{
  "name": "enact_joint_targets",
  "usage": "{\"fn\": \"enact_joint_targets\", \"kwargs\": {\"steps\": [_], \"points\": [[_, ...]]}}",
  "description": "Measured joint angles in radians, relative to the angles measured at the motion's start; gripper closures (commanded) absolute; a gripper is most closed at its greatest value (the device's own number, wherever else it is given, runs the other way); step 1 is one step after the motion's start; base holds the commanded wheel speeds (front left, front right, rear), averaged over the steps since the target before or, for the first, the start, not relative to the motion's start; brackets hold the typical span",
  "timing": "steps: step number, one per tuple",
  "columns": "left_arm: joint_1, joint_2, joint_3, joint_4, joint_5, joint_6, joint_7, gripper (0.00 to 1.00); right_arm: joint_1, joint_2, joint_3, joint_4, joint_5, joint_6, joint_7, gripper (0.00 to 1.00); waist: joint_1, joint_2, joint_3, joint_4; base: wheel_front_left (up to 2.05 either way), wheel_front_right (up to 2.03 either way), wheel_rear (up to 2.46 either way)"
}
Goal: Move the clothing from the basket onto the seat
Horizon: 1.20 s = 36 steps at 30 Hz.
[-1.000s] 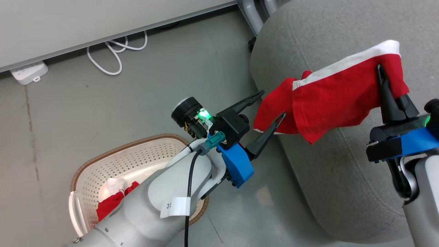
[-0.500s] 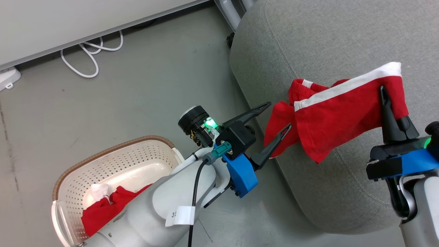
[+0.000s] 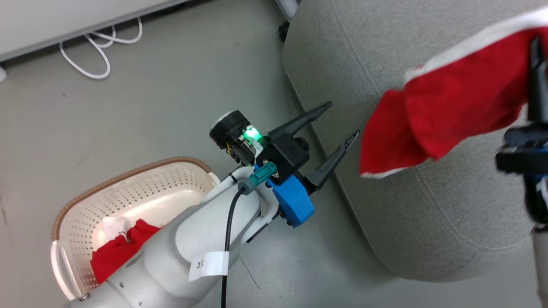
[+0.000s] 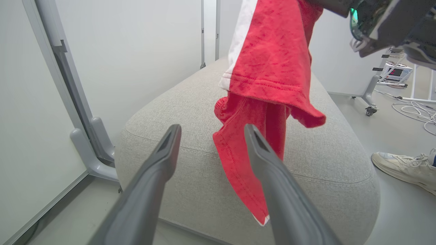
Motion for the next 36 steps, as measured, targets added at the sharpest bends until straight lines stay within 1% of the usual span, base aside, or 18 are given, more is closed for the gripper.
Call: {"fn": "enact_joint_targets", "kwargs": {"steps": [4,6,8,9,10,13,16,20,23,26,29,31,36], "points": [[-0.021,0.029,0.009,-0.024,0.019,0.006,0.0,0.0,-0.108,-0.002,-0.081,-0.047,-0.02,0.0,0.0,1.0,0.0001,0.0,0.057,-0.003,0.0,0.0,0.0],[-0.04,0.045,0.01,-0.034,0.032,0.009,0.001,0.0,-0.162,-0.019,-0.134,-0.064,-0.034,0.0,0.0,1.0,0.0,0.0,0.092,-0.004,0.0,0.0,0.0],[-0.067,0.063,0.015,-0.052,0.044,0.011,0.005,0.0,-0.224,-0.037,-0.196,-0.077,-0.04,0.0,0.0,1.0,0.0001,0.0,0.129,-0.004,0.0,0.0,0.0],[-0.091,0.083,0.017,-0.071,0.057,0.013,0.011,0.0,-0.281,-0.056,-0.259,-0.082,-0.045,0.0,0.0,1.0,0.0001,0.0,0.168,-0.004,0.0,0.0,0.0],[-0.101,0.093,0.017,-0.081,0.062,0.014,0.014,0.0,-0.307,-0.066,-0.29,-0.082,-0.044,0.0,0.0,1.0,0.0001,0.0,0.187,-0.004,0.0,0.0,0.0],[-0.138,0.119,0.02,-0.122,0.079,0.02,0.034,0.0,-0.391,-0.131,-0.367,-0.045,-0.03,0.0,0.0,1.0,0.0001,0.0,0.246,-0.004,0.0,0.0,0.0],[-0.169,0.145,0.024,-0.163,0.097,0.025,0.048,0.0,-0.45,-0.194,-0.386,0.006,-0.029,0.0,0.0,1.0,0.0002,0.0,0.304,-0.004,0.0,0.0,0.0],[-0.193,0.167,0.025,-0.214,0.114,0.032,0.067,0.0,-0.509,-0.212,-0.42,0.087,-0.037,0.0,0.0,1.0,0.0002,0.0,0.374,-0.005,0.0,0.0,0.0],[-0.203,0.183,0.022,-0.238,0.12,0.032,0.079,0.0,-0.519,-0.206,-0.4,0.173,-0.054,0.0,0.0,1.0,0.0002,-0.0001,0.417,-0.005,0.0,0.0,0.0],[-0.206,0.19,0.017,-0.255,0.123,0.032,0.089,0.0,-0.52,-0.175,-0.395,0.247,-0.063,0.0,0.0,1.0,0.0002,-0.0001,0.448,-0.002,0.0,0.0,0.0],[-0.208,0.193,0.015,-0.269,0.123,0.04,0.094,0.0,-0.513,-0.116,-0.395,0.282,-0.101,0.0,0.0,1.0,0.0002,-0.0001,0.466,0.004,0.0,0.0,0.0],[-0.208,0.2,0.014,-0.276,0.123,0.041,0.096,0.0,-0.499,-0.076,-0.397,0.309,-0.106,0.0,0.0,1.0,0.0002,-0.0001,0.471,0.007,0.0,0.0,0.0],[-0.207,0.21,0.013,-0.284,0.123,0.044,0.099,0.0,-0.462,-0.01,-0.401,0.378,-0.116,0.0,0.0,1.0,0.0002,-0.0001,0.475,0.009,0.0,0.0,0.0]]}}
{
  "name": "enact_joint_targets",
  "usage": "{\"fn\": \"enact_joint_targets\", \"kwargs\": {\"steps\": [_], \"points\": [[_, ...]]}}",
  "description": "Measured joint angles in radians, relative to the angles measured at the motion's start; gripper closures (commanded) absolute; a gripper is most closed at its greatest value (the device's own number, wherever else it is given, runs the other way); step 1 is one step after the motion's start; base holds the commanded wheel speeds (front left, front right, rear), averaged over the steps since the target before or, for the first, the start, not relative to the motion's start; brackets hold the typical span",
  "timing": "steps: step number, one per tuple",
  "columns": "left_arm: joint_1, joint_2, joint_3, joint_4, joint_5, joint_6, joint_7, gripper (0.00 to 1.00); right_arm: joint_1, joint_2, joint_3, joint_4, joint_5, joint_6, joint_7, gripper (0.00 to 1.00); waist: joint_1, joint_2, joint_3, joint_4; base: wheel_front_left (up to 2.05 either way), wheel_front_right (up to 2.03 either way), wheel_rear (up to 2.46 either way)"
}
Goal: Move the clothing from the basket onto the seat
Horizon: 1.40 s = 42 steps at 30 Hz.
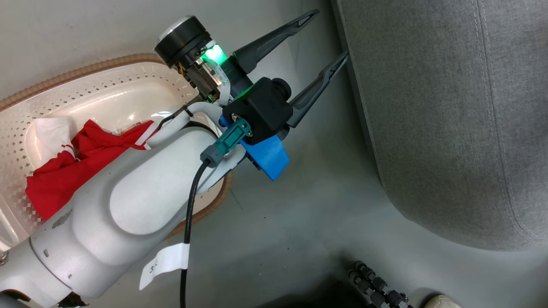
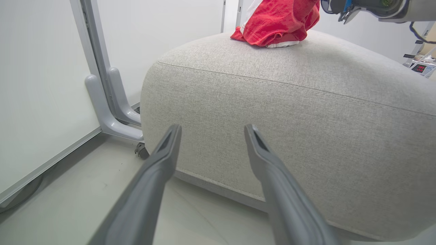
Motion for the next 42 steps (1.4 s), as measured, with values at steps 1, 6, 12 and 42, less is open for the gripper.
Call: {"fn": "enact_joint_targets", "kwargs": {"steps": [1,6,12,42], "points": [[0.0,0.002,0.0,-0.002,0.0,0.001,0.0,0.0,0.003,0.01,0.001,0.013,0.0,0.0,0.0,1.0,0.0,0.0,0.0,0.0,0.0,0.0,0.0],[0.001,0.014,-0.002,-0.004,-0.003,0.005,0.003,0.0,0.024,0.022,0.019,0.058,0.019,0.0,0.0,1.0,0.0,0.0,-0.002,0.0,0.0,0.0,0.0],[0.008,0.015,-0.003,-0.001,-0.011,0.013,-0.005,0.0,0.063,0.042,0.019,0.024,0.067,0.0,0.0,0.0,-0.0001,0.0,-0.026,-0.002,0.0,0.0,0.0],[0.403,-0.105,0.351,0.062,-0.053,0.065,-0.099,0.0,0.546,0.005,0.325,-0.355,0.081,0.0,0.0,0.0,-0.0003,0.0001,-0.504,0.094,0.0,0.0,0.0]]}}
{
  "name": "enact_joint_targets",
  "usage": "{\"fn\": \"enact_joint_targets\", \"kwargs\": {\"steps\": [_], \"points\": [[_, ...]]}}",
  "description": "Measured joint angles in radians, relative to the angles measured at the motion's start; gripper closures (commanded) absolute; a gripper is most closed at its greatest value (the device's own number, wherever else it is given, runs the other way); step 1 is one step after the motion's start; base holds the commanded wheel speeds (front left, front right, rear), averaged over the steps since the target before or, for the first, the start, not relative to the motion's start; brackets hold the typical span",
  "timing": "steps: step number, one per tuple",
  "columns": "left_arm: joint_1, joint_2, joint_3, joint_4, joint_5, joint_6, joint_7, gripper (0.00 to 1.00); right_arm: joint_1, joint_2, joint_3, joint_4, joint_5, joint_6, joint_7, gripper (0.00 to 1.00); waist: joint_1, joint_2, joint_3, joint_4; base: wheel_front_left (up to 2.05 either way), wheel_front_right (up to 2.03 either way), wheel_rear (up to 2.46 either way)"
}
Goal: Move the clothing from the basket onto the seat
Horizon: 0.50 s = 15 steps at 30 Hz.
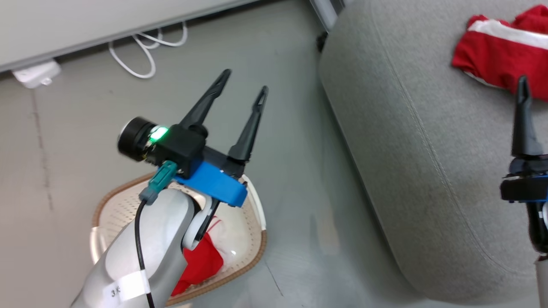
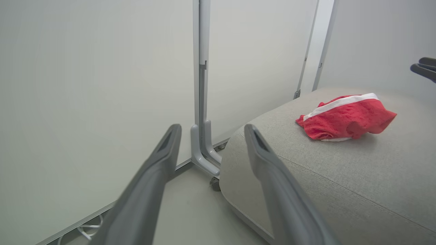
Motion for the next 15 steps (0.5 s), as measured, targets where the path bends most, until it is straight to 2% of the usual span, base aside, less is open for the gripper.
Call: {"fn": "enact_joint_targets", "kwargs": {"steps": [10,15], "points": [[0.206,-0.054,0.261,-0.012,0.07,-0.023,0.0,0.0,0.054,0.044,0.141,-0.019,0.001,0.0,0.0,0.0,0.0,0.0,-0.129,0.114,0.0,0.0,0.0],[0.29,-0.093,0.378,-0.027,0.115,-0.043,0.0,0.0,0.095,0.079,0.167,-0.012,-0.002,0.0,0.0,0.0,0.0,0.0,-0.183,0.167,0.0,0.0,0.0]]}}
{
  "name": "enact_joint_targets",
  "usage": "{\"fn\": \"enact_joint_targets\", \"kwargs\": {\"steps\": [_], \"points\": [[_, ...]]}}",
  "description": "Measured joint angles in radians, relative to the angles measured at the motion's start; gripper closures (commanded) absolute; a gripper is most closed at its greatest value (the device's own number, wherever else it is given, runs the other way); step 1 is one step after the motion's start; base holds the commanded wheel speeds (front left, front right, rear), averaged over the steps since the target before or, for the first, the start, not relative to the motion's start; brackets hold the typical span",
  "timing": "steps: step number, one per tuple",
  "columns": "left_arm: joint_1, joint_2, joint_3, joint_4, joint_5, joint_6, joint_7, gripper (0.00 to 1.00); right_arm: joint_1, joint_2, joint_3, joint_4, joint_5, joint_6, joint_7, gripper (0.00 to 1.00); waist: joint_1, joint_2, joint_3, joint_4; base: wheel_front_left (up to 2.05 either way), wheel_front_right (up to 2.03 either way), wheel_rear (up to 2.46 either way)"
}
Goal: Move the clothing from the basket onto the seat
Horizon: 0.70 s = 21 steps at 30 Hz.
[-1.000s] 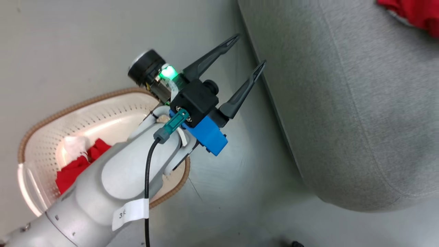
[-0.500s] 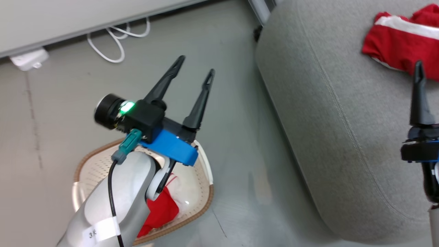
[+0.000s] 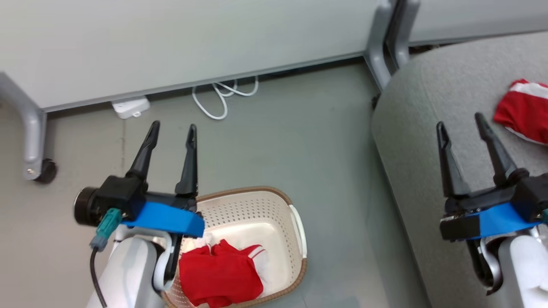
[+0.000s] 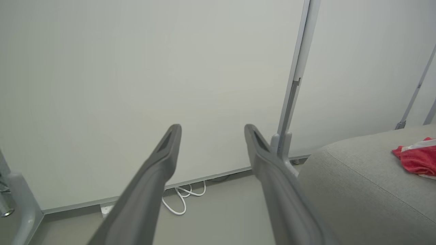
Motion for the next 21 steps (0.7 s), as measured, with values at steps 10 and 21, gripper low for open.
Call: {"fn": "enact_joint_targets", "kwargs": {"steps": [10,21], "points": [[0.131,-0.063,0.145,-0.014,0.077,-0.051,0.0,0.0,0.107,0.05,-0.012,0.037,-0.005,0.0,0.0,0.0,0.0,0.0,-0.085,0.065,0.0,0.0,0.0],[0.225,-0.084,0.215,0.008,0.107,-0.074,0.0,0.0,0.195,0.086,-0.025,0.067,-0.001,0.0,0.0,0.0,0.0,0.0,-0.151,0.085,0.0,0.0,0.0]]}}
